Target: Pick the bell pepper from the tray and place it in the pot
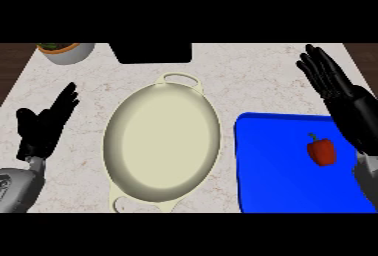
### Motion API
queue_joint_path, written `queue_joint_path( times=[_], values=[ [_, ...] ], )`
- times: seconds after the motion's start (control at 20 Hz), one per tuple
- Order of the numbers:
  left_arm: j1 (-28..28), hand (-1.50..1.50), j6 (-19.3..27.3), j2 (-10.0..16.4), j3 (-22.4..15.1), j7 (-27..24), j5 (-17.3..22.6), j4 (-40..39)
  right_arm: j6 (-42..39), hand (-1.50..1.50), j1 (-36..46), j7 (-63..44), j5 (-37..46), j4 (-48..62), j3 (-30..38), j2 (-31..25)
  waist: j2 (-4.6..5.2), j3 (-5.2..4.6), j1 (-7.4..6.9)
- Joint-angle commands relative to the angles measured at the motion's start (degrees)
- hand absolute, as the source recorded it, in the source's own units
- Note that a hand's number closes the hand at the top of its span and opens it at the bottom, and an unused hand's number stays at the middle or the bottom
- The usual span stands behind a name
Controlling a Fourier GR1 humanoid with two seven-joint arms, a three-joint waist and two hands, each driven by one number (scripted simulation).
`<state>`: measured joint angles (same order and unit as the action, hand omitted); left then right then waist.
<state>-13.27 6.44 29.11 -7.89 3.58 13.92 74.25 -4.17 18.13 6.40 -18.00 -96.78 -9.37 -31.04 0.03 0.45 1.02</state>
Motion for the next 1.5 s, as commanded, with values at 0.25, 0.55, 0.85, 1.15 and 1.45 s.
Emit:
queue_joint_path(
  times=[0.25,0.55,0.85,1.15,1.45],
  values=[
    [2.7,0.0,-4.5,-10.7,-4.4,1.5,7.7,6.2,7.2,-1.5,-8.9,4.1,6.6,21.5,15.4,-9.2,0.95,-0.24,0.14],
    [3.7,0.0,-6.4,-13.0,-7.6,5.3,10.1,9.8,22.8,-1.5,-13.4,-9.1,26.6,35.4,8.1,-12.1,0.74,-0.34,-3.0],
    [10.4,0.0,-5.6,-12.3,-8.6,7.5,9.4,16.9,17.3,-1.5,-11.6,-23.8,35.1,25.2,0.1,-15.3,-0.26,-0.53,-1.52],
    [12.6,0.0,-4.9,-11.8,-7.9,9.2,9.0,20.5,3.9,-1.5,-8.4,-45.2,30.7,6.5,1.5,-21.1,-0.45,-0.6,-0.91],
    [14.4,0.0,-8.5,-10.8,-6.0,7.4,9.8,18.9,-6.4,-1.5,-4.4,-59.5,22.8,2.6,4.4,-21.5,-0.12,-0.54,-1.43]
  ],
)
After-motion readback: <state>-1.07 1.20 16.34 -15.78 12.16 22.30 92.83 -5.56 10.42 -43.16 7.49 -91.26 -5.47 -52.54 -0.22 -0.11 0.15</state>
